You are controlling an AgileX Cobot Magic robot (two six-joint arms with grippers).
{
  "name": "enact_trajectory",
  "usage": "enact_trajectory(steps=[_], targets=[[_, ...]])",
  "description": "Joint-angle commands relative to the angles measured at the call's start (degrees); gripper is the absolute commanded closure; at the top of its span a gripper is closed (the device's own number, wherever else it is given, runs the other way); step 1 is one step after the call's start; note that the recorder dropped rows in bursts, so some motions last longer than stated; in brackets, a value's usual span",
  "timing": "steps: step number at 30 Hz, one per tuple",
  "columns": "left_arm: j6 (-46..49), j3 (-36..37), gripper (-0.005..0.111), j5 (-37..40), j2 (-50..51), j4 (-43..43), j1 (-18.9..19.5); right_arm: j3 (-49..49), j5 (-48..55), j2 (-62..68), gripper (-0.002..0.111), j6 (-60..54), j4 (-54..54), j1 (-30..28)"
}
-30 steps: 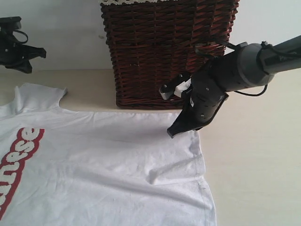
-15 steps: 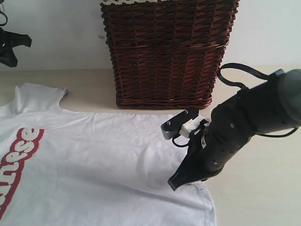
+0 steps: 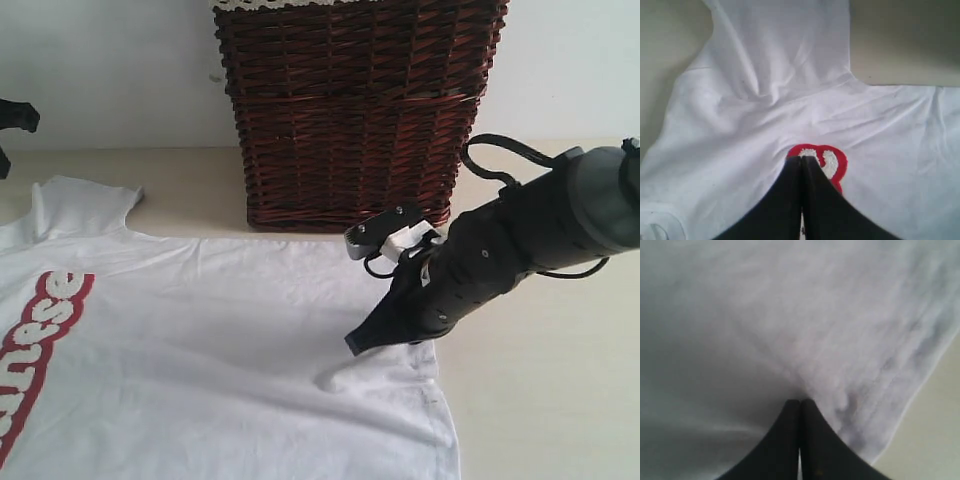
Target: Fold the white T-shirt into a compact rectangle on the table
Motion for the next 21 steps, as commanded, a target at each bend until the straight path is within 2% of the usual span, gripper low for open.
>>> enact_trajectory(steps=[1,10,17,21], targets=[[0.4,1.9,0.107,-1.0,-3.3,-1.4,0.1,0.0,4.7,3.0,0.108,0.3,-2.3,-3.5],[0.4,1.9,0.107,2.3,-4.9,-2.5,0.1,0.0,5.6,1.5,0.108,0.7,-2.3,-9.8],[0.7,1.9,0.107,6.3,-4.9,-2.8,0.1,0.0,6.2,0.5,0.108,0.7,-4.1,-10.5],[1.4,1.9,0.107,9.3,-5.1,-2.8,0.1,0.0,7.3,-5.0,0.108,2.3,-5.0,-10.5]])
